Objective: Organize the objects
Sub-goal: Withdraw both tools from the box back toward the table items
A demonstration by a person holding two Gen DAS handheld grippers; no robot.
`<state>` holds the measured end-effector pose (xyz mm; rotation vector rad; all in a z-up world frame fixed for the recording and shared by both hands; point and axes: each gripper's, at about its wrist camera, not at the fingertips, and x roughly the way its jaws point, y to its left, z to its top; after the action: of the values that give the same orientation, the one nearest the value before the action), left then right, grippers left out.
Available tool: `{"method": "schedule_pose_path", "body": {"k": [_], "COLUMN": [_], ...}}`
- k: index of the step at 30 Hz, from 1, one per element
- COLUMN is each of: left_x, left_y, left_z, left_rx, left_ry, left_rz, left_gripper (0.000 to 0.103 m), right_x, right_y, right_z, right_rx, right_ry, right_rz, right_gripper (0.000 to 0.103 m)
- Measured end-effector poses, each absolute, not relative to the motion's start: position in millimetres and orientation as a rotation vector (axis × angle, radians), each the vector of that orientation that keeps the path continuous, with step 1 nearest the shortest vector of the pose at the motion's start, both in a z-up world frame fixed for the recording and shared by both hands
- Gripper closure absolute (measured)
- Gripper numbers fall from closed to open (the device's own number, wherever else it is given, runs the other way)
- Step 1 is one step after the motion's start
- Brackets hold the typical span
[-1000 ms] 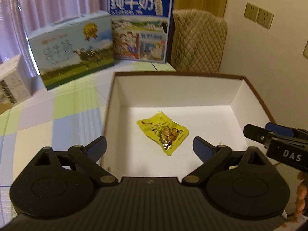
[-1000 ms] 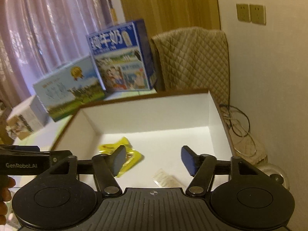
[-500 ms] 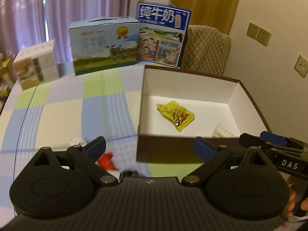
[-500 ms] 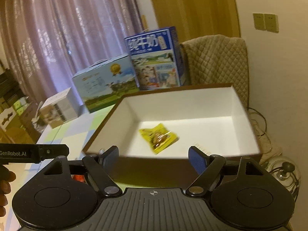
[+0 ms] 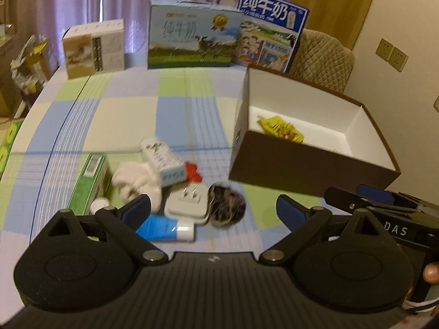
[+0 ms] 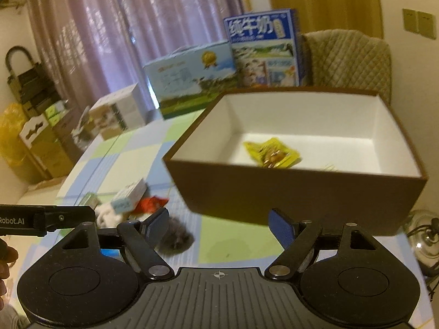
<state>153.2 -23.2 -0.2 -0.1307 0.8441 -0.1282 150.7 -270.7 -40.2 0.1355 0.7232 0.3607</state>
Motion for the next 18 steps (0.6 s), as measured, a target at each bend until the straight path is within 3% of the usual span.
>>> {"method": "schedule_pose_path", "body": {"k": [18], "left_x": [117.5], "left_y": [24.7], "left_z": [-41.3], "left_rx": [-0.175], "left_ry": [0.909], "left_rz": [-0.005], "left_gripper": [0.007], "right_x": [153.3], "right_y": [-226.8], "right_z": [-88.6], "right_rx": [0.036], "right_ry": [0.842], "right_rz": [0.487], "right_gripper": [0.026]}}
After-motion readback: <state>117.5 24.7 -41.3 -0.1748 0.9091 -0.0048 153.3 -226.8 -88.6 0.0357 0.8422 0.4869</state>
